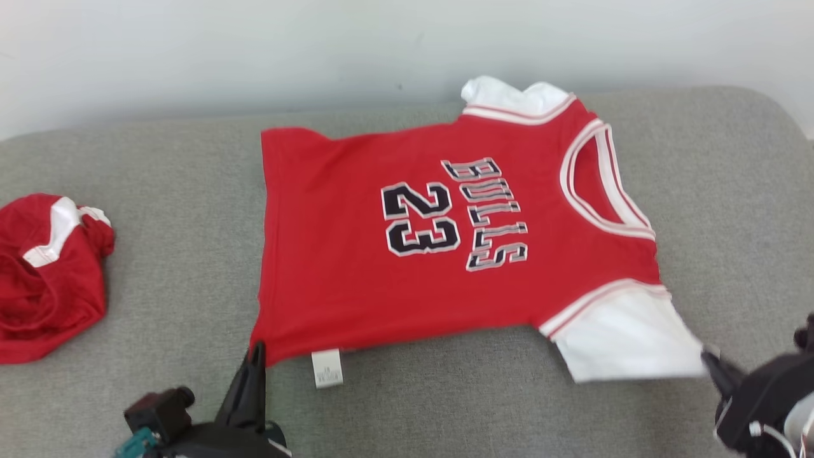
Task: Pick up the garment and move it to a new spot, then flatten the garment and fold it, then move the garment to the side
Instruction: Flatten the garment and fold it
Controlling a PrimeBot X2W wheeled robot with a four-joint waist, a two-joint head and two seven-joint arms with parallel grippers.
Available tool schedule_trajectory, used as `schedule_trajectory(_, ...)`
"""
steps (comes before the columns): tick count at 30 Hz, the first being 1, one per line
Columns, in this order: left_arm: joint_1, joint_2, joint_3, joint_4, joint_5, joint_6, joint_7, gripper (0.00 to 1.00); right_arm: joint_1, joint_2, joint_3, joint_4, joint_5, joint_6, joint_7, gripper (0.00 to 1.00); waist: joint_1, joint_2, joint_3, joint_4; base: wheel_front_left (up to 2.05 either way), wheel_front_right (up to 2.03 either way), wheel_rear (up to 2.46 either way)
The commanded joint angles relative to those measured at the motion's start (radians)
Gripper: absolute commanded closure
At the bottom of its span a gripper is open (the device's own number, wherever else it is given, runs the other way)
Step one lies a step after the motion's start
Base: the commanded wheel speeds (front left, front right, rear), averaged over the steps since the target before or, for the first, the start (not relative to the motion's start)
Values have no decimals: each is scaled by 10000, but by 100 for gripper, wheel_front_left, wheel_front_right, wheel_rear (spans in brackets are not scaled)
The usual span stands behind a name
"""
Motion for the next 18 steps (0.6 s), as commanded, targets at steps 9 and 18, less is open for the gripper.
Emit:
schedule_trajectory(9,860,228,110,58,497,380,-31,100,1394,120,-325,-580,-37,-19,1570,100,1,2,-542,116,0,0,0)
schedule_trajectory(18,1469,527,-184,-29,776,700,335,100,2136,123,-217,-835,420,-19,2529,100,1,2,-684,16,0,0,0)
